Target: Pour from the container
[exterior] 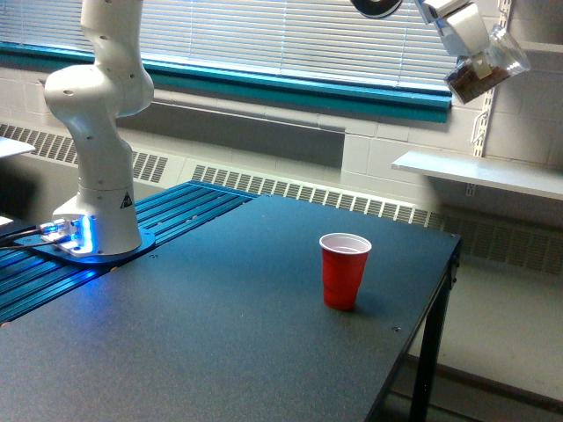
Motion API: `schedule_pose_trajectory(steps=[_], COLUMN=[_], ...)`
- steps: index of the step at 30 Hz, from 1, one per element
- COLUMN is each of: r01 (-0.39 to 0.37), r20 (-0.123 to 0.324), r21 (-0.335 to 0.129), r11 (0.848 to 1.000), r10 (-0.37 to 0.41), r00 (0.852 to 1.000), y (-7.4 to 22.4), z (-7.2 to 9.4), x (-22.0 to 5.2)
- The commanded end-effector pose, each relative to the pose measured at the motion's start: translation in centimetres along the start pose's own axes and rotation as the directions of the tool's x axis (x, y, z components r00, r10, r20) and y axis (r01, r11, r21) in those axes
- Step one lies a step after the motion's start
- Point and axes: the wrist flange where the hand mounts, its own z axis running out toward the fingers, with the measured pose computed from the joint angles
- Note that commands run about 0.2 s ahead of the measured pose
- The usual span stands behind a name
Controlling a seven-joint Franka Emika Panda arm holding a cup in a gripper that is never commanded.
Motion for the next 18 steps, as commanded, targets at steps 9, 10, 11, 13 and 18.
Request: schedule_pose_trajectory(steps=[9, 10, 11, 13, 18], r01=[0.012, 0.014, 0.014, 0.012, 0.021], r20=[-0.024, -0.025, -0.028, -0.035, -0.051], r21=[0.016, 0.018, 0.021, 0.028, 0.028], r11=[1.000, 1.000, 1.000, 1.000, 0.999], r10=[-0.011, -0.014, -0.013, -0.011, -0.020], r00=[1.000, 1.000, 1.000, 0.999, 0.999], y=[-0.1, 0.0, 0.2, 0.6, 2.2], z=[-0.6, -0.6, -0.7, -0.8, -0.9], x=[-0.8, -0.8, -0.8, -0.7, -0.5])
